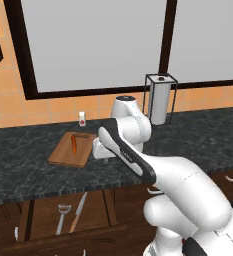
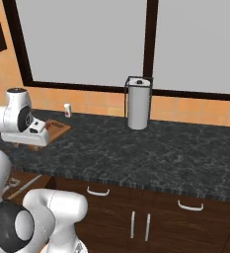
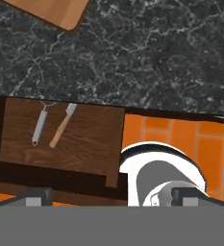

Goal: Place the appropriate cutting tool for cutting the carrot skin on the cutting board.

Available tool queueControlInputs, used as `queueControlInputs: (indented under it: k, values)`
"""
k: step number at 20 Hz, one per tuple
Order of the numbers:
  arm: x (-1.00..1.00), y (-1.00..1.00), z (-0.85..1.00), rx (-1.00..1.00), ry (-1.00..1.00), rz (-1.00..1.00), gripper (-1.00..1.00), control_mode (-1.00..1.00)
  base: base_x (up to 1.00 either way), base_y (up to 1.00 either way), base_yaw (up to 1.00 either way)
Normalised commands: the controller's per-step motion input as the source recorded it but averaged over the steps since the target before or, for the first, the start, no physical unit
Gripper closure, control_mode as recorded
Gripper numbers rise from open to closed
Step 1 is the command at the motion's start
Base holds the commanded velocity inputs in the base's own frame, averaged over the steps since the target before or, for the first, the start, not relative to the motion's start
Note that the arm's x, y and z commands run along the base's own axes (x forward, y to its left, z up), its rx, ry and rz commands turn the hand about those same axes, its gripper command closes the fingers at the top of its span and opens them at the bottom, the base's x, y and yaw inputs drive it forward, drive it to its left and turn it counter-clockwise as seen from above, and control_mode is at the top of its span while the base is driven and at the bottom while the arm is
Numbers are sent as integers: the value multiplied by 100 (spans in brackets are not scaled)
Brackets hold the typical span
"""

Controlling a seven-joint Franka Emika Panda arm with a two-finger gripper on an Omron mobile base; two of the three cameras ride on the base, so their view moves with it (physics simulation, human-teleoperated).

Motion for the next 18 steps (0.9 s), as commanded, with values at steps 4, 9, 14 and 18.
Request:
queueControlInputs:
  k: [4, 9, 14, 18]
  values:
    - [-22, 89, -90, 0, 25, 9, -100, -100, 0, 0, 0]
    - [-49, 71, -67, -4, 8, 7, -100, -100, 0, 0, 0]
    - [-48, 29, -39, -6, 0, -10, -100, -100, 0, 0, 0]
    - [-40, 33, -48, -1, 0, -15, -100, -100, 0, 0, 0]
